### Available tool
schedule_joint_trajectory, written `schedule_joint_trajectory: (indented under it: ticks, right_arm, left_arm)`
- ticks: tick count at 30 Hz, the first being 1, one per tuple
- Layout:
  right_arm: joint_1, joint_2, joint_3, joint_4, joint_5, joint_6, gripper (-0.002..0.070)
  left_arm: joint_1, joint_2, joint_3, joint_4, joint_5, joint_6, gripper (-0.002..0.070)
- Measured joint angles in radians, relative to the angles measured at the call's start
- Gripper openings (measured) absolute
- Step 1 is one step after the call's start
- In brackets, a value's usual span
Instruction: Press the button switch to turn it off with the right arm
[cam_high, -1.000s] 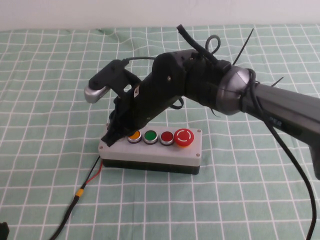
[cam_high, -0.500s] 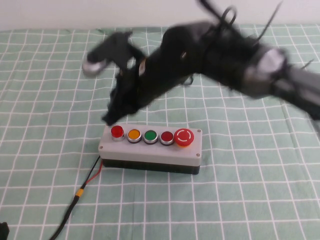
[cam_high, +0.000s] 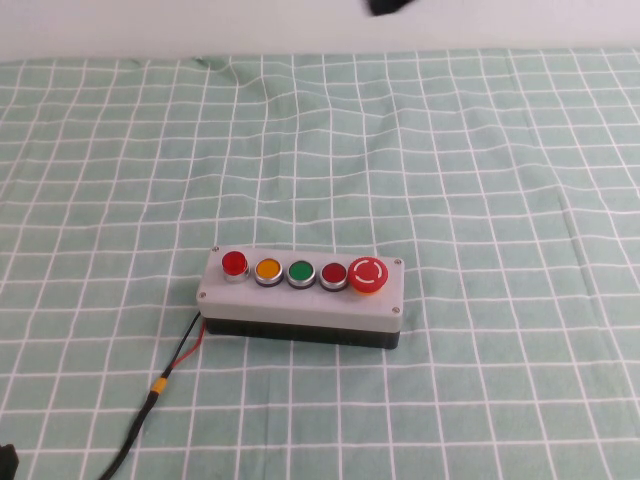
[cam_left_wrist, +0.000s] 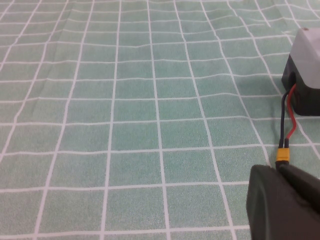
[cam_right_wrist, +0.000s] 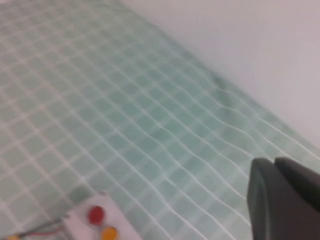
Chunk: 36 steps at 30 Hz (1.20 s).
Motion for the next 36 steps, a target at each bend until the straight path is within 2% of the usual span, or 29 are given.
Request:
schedule_joint_trajectory:
  ticks: [5,10,16,23,36]
  right_arm:
    - [0.000,-0.152,0.203,-0.106,0.009,0.114,-0.0016]
    - [0.000,-0.367,0.495,-0.113,-0.007,0.253,-0.0016]
    - [0.000,-0.621,0.759,-0.081,0.000,0.321,-0.0016]
    - [0.000,-0.802,0.870,-0.052,0.059,0.327,-0.0016]
    - [-0.015,-0.835,0.878,-0.038,0.117,0.329,-0.0016]
  left_arm:
    - [0.000,0.000,0.000,0.000,0.000,0.000,-0.0003]
    - [0.000,0.000,0.000,0.000,0.000,0.000,-0.0003]
    - [0.000,0.000,0.000,0.000,0.000,0.000,-0.0003]
    - [0.000,0.000,0.000,0.000,0.000,0.000,-0.0003]
    - [0.000,0.000,0.000,0.000,0.000,0.000,-0.0003]
